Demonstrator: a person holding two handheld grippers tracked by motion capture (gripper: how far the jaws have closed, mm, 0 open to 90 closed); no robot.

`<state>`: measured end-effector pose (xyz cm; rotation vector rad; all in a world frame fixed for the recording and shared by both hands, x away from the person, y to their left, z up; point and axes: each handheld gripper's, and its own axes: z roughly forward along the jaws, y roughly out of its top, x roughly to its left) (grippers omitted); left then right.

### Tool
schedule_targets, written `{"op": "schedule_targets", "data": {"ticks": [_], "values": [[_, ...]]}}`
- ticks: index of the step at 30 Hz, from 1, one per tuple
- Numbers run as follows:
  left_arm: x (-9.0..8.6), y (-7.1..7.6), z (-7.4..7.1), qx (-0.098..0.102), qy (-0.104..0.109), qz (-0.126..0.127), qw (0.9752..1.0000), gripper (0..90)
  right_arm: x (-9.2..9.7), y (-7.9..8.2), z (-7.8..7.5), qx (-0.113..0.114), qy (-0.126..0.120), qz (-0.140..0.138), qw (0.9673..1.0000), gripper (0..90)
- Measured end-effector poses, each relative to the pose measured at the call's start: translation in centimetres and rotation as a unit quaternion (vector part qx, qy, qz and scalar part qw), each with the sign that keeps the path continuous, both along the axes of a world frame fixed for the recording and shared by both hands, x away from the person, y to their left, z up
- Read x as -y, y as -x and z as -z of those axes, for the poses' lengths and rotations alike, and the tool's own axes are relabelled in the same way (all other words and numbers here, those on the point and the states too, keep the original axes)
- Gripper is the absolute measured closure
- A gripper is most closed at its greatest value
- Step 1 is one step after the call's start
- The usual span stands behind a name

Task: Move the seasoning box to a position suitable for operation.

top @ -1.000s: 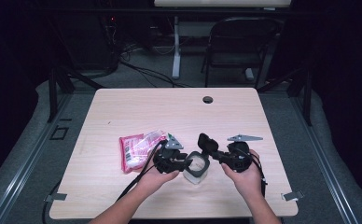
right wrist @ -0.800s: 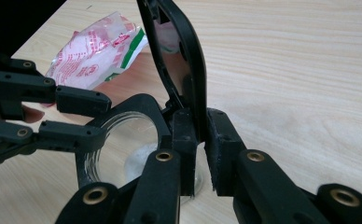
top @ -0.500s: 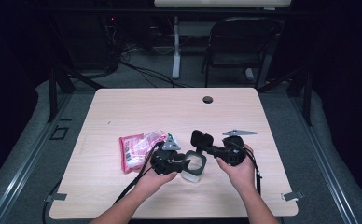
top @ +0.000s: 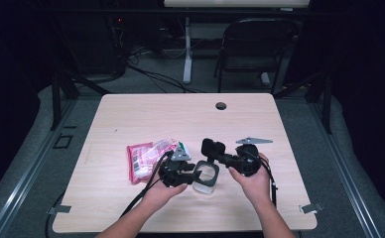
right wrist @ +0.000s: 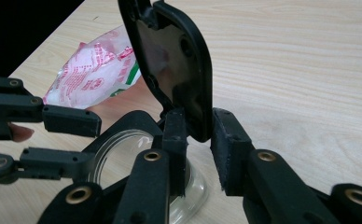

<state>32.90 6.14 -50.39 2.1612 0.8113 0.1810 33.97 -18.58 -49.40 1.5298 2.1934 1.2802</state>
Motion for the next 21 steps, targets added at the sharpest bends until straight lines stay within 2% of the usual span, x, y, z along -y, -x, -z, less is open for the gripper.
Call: {"op": "schedule_targets", "data": {"ticks": [2,3,6,8,11,15,20,21], "values": [[-0.5,0.0,-0.4,0.006,0.006,-0.007,0.9999,61.6,0.2,0.3,-0.2,-0.002,0.000,0.001,1.0000,73.6],[-0.8,0.0,-0.6,0.009,0.009,-0.012,0.9998,60.6,0.4,0.6,-0.4,0.004,0.001,0.000,1.0000,72.5],[-2.1,0.0,-1.1,0.023,0.008,-0.020,0.9995,59.8,0.6,1.1,-0.6,0.010,0.005,0.002,0.9999,71.3],[-2.9,0.0,-1.2,0.025,0.004,-0.025,0.9994,59.0,0.9,1.7,-0.8,0.018,0.014,0.000,0.9997,70.3],[-4.1,0.1,-1.0,0.033,-0.005,-0.033,0.9989,57.4,1.3,2.4,-0.7,0.025,0.016,0.003,0.9996,69.2],[-5.5,0.1,-0.4,0.027,-0.014,-0.046,0.9985,56.4,1.8,3.4,-0.5,0.027,0.012,0.003,0.9996,67.9],[-6.8,0.1,0.4,0.022,-0.011,-0.055,0.9982,54.4,2.1,4.2,0.0,0.033,0.005,0.000,0.9994,65.3],[-7.0,0.1,0.6,0.028,-0.011,-0.060,0.9978,53.9,2.1,4.3,0.1,0.034,0.003,0.000,0.9994,65.0]]}}
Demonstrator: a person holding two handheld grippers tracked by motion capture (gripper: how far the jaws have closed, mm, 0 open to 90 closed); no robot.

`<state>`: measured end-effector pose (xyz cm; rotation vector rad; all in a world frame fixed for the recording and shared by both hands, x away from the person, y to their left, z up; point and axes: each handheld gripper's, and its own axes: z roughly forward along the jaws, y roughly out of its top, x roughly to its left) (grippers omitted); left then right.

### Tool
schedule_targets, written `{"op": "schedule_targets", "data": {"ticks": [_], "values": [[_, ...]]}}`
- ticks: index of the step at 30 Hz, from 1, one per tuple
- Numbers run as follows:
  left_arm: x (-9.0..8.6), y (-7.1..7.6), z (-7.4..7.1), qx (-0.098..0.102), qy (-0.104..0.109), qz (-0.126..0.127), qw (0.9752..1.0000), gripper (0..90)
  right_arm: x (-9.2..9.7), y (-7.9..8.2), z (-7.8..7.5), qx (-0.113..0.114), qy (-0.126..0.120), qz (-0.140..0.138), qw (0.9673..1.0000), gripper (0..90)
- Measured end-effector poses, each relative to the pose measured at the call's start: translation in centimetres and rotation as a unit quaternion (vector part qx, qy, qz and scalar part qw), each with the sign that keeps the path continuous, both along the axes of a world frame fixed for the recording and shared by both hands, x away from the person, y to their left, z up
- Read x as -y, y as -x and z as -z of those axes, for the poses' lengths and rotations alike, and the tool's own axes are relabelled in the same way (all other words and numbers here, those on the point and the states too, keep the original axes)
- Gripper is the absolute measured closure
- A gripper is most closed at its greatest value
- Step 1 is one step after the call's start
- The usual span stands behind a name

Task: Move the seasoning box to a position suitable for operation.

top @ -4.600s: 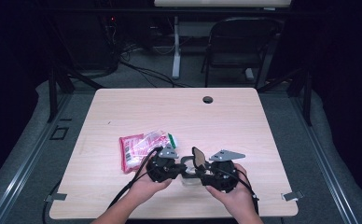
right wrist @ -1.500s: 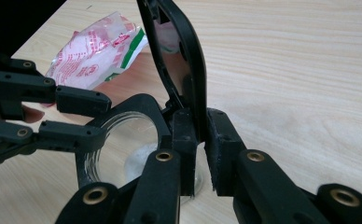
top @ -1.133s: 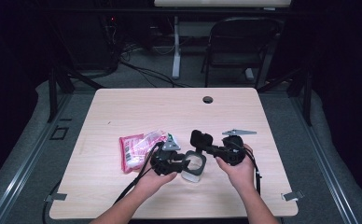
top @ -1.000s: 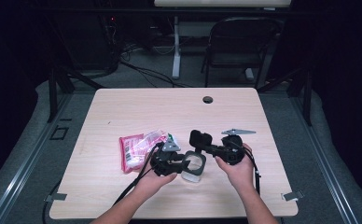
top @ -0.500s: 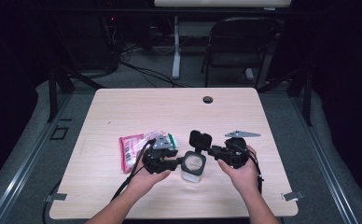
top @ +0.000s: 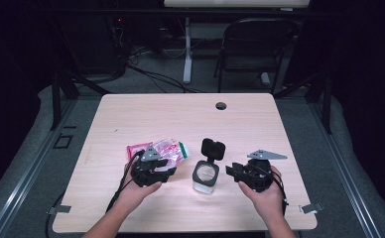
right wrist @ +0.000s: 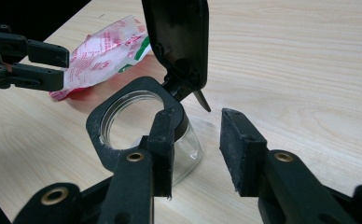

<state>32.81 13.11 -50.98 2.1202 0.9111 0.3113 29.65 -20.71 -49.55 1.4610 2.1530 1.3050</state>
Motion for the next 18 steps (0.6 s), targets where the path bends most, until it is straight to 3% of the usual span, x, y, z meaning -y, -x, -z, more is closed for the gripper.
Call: {"op": "schedule_targets", "data": {"ticks": [3,8,18], "values": [[-0.3,-0.1,0.8,-0.006,-0.003,-0.004,1.0000,53.1,0.0,0.2,0.4,-0.001,0.000,-0.003,1.0000,64.6],[-0.2,-0.2,1.8,0.001,-0.035,-0.011,0.9993,52.3,0.1,0.6,0.8,0.002,0.001,-0.001,1.0000,64.2],[0.1,-0.8,2.7,0.027,-0.060,-0.023,0.9976,50.6,0.7,0.6,1.1,-0.003,-0.009,0.008,0.9999,63.9]]}}
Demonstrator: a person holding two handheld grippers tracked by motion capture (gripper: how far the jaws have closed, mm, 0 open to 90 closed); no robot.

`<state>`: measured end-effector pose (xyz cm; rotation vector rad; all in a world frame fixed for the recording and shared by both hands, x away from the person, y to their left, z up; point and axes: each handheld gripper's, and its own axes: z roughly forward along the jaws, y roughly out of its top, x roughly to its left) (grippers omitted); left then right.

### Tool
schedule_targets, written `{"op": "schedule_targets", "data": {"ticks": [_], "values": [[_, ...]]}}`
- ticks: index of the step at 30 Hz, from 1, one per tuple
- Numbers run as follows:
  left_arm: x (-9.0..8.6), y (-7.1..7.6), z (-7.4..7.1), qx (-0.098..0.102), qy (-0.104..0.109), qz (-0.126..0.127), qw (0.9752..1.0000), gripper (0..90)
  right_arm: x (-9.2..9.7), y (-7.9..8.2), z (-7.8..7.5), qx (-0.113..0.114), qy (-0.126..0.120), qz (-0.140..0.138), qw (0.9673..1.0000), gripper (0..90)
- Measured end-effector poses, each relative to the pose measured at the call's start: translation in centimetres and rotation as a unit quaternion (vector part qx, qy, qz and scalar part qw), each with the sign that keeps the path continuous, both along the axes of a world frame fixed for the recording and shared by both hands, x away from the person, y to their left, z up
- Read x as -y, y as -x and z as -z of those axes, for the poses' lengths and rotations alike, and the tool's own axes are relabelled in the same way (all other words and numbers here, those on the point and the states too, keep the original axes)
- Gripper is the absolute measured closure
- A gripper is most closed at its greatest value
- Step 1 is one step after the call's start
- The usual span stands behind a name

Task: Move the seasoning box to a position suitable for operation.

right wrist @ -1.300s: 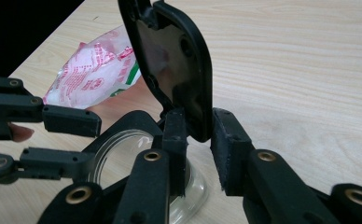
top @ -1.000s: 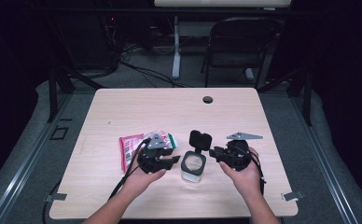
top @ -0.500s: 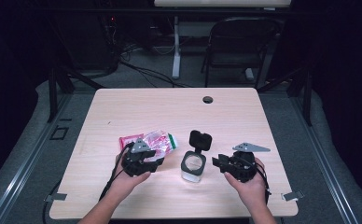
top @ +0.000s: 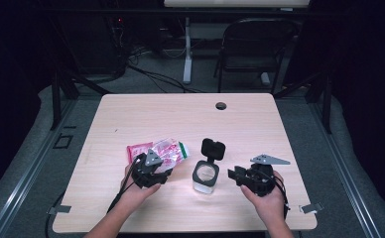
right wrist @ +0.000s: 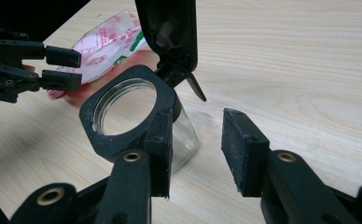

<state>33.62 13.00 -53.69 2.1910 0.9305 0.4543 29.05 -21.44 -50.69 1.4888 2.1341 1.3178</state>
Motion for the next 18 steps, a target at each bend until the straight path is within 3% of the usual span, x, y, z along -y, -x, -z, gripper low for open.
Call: {"op": "schedule_targets", "data": {"ticks": [5,9,18], "values": [[0.2,-0.3,0.3,0.003,-0.006,0.000,1.0000,48.1,-0.1,-0.1,0.2,-0.003,0.004,-0.001,1.0000,63.6],[0.8,-0.6,0.4,0.015,0.000,0.005,0.9999,45.2,-0.1,-0.2,0.3,-0.005,-0.001,0.001,1.0000,63.5],[3.3,-1.5,0.6,0.043,-0.039,0.009,0.9983,43.3,0.1,-0.1,0.1,-0.005,-0.009,0.004,0.9999,63.2]]}}
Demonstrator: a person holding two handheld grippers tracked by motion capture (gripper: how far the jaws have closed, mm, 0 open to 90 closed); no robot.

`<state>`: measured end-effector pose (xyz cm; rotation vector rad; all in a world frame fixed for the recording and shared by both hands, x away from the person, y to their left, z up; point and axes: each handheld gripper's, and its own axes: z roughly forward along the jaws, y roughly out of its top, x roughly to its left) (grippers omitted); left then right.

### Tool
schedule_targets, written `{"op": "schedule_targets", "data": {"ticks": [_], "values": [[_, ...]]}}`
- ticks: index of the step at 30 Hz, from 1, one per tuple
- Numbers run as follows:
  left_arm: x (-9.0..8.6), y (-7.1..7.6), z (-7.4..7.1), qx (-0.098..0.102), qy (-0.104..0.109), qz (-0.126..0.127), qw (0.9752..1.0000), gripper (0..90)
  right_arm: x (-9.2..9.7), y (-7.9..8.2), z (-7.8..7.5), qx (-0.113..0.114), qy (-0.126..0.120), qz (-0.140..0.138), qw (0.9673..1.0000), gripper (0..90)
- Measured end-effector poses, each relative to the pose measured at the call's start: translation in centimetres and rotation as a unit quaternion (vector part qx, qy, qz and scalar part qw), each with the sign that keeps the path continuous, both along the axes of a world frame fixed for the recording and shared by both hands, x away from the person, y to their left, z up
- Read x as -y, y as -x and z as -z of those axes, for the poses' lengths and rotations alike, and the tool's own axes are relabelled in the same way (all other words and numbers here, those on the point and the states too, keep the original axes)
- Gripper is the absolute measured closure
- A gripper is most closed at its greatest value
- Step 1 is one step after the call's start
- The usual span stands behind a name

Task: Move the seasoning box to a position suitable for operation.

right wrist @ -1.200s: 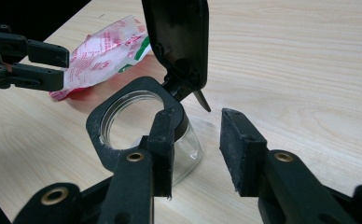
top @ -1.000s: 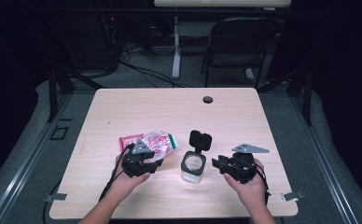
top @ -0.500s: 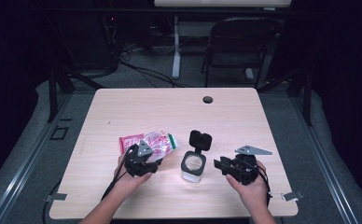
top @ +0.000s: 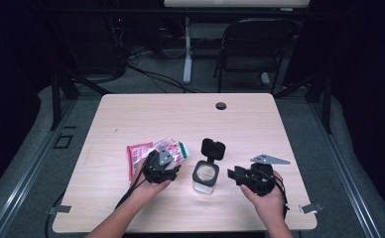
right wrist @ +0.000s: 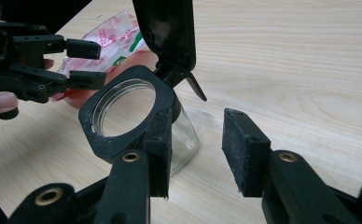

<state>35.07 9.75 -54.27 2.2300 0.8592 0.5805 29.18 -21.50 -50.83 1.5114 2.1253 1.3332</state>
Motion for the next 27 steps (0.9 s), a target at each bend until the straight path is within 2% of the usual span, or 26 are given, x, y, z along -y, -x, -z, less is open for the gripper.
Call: {"op": "schedule_targets", "data": {"ticks": [7,11,18,27], "values": [[1.4,-0.6,0.1,0.005,-0.020,-0.001,0.9998,45.1,0.3,0.0,0.0,-0.002,-0.001,0.000,1.0000,63.2],[1.2,-0.8,0.0,0.006,-0.023,-0.014,0.9996,48.6,0.3,0.1,0.0,-0.001,-0.004,0.000,1.0000,63.2],[0.0,-0.6,-0.4,0.005,-0.005,-0.021,0.9997,51.7,0.3,0.1,0.0,-0.001,-0.004,-0.001,1.0000,63.1],[-0.6,-0.3,-0.6,0.003,0.010,-0.025,0.9996,71.1,0.1,0.1,0.0,-0.001,-0.004,-0.001,1.0000,63.0]]}}
